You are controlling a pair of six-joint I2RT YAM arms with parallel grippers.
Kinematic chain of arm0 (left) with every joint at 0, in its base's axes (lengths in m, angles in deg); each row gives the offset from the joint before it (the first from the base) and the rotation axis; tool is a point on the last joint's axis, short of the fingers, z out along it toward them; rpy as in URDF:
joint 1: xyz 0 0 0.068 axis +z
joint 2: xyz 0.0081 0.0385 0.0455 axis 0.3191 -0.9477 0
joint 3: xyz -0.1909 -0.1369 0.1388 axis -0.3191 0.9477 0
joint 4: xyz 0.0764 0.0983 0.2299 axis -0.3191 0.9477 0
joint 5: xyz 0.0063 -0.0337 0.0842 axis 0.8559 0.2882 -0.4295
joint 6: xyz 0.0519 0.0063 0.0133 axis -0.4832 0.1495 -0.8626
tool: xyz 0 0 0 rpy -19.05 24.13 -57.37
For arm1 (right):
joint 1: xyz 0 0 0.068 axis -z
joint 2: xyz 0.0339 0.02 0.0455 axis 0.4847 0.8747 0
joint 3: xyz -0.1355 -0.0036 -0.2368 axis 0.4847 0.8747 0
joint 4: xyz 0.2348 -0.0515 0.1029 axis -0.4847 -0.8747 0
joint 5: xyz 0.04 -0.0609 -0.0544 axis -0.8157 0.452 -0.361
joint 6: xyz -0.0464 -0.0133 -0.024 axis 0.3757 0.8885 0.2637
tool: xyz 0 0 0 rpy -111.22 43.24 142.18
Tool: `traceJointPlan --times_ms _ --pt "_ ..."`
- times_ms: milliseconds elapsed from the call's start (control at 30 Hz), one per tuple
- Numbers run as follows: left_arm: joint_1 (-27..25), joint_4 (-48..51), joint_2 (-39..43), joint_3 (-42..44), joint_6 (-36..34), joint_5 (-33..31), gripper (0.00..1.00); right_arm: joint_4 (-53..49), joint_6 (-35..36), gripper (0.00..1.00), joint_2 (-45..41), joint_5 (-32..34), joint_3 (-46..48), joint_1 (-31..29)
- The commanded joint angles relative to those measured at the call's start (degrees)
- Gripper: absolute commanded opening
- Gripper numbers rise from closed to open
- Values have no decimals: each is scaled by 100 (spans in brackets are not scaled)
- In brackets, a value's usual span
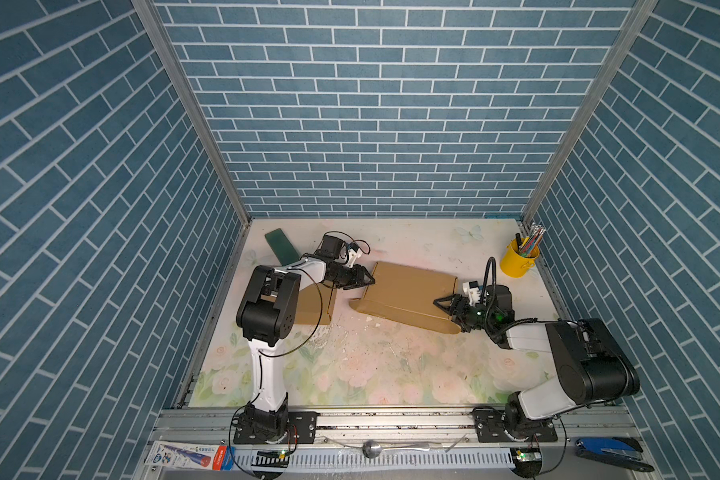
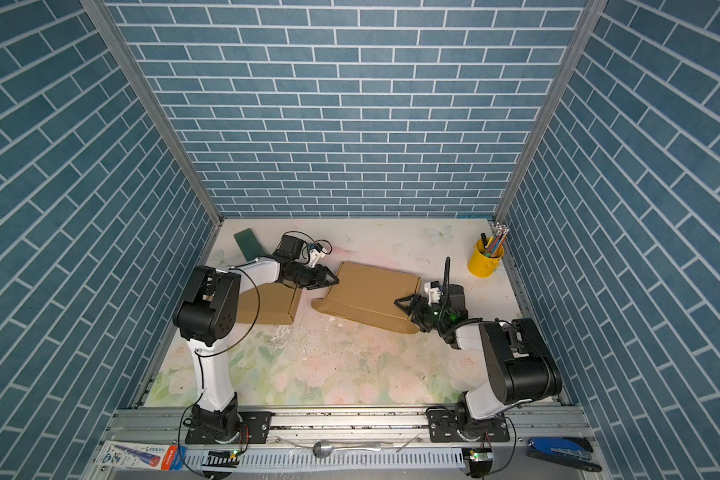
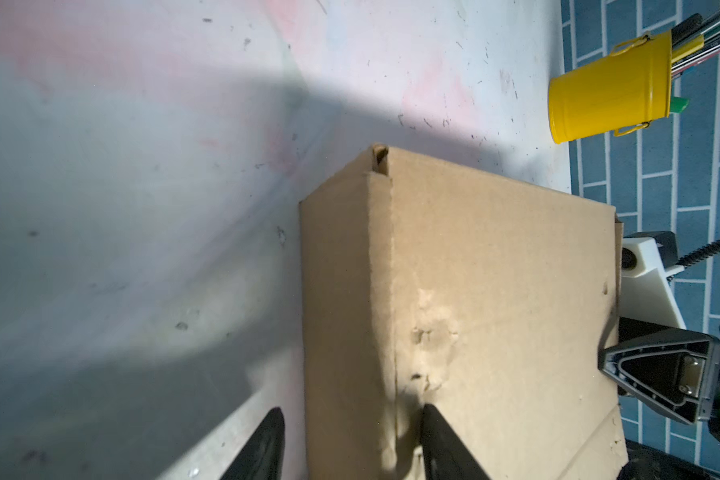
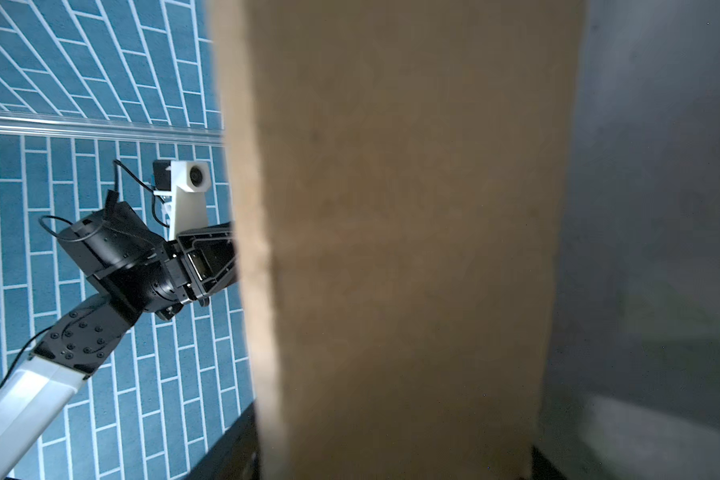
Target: Fold the paper box
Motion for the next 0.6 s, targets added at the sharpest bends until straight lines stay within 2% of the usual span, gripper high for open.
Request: traceJointPlan --times_ms 0,167,333,400,567 --pt "56 26 429 217 338 -275 56 265 -527 69 -139 57 57 -20" --pt "146 59 1159 400 334 -426 60 300 -946 61 -156 -60 -55 3" --pt "106 65 2006 658 -25 -855 61 90 -1270 55 -166 -238 -257 51" --pt "-99 109 2485 847 -665 -1358 63 -3 -1442 54 -195 -334 -330 76" --pt "-1322 -64 3740 1528 -2972 -2976 69 -674 -1573 53 -449 -588 -639 144"
